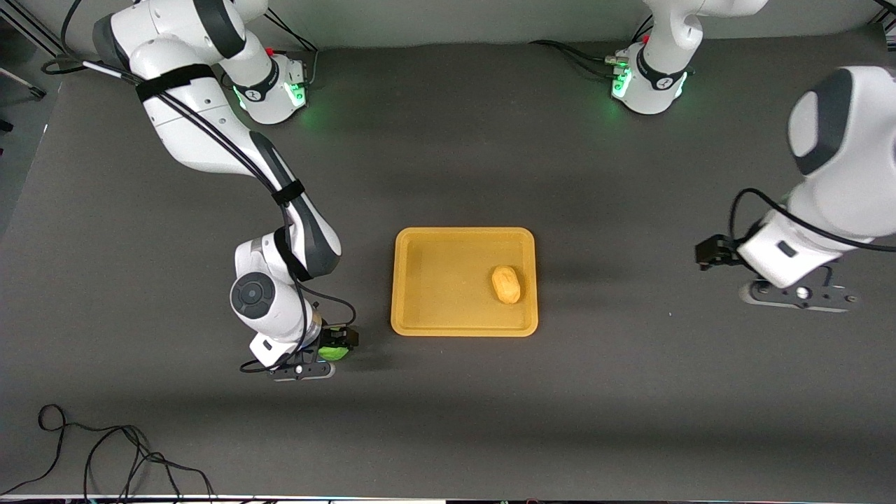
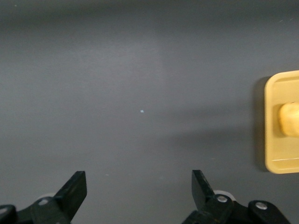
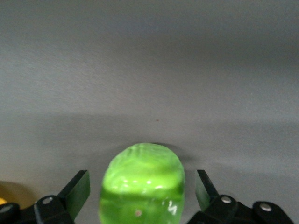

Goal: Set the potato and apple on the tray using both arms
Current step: 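Close the right gripper on the green apple while the left gripper withdraws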

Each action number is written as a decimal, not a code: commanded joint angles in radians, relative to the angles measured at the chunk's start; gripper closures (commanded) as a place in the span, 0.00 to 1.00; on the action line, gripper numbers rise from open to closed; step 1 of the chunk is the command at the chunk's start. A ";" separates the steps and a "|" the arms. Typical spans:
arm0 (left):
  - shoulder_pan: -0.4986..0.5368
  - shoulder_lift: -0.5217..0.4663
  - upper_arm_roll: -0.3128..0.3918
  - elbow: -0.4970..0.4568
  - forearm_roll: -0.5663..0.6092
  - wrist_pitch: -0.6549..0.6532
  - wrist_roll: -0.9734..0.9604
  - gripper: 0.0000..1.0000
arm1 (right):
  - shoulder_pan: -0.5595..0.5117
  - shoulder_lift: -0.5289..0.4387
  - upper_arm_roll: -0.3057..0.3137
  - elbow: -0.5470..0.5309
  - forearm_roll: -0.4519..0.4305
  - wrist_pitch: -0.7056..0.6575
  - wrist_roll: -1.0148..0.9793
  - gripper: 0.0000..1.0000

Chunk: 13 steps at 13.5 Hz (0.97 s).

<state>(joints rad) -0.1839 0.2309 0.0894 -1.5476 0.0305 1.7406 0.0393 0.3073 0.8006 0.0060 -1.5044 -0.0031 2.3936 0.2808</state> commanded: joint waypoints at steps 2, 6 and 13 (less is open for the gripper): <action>0.041 0.004 -0.008 -0.011 0.022 0.019 0.079 0.00 | -0.001 0.006 -0.001 -0.007 0.000 0.007 0.029 0.57; 0.055 0.013 -0.008 -0.017 0.005 0.028 0.082 0.01 | -0.001 -0.062 -0.003 0.003 0.000 -0.049 0.029 0.58; 0.098 0.005 -0.004 -0.011 0.020 0.045 0.215 0.00 | 0.010 -0.348 0.000 0.120 -0.009 -0.523 0.021 0.57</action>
<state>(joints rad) -0.0999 0.2563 0.0890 -1.5508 0.0381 1.7846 0.2224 0.3082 0.5390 0.0053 -1.4053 -0.0036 1.9979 0.2904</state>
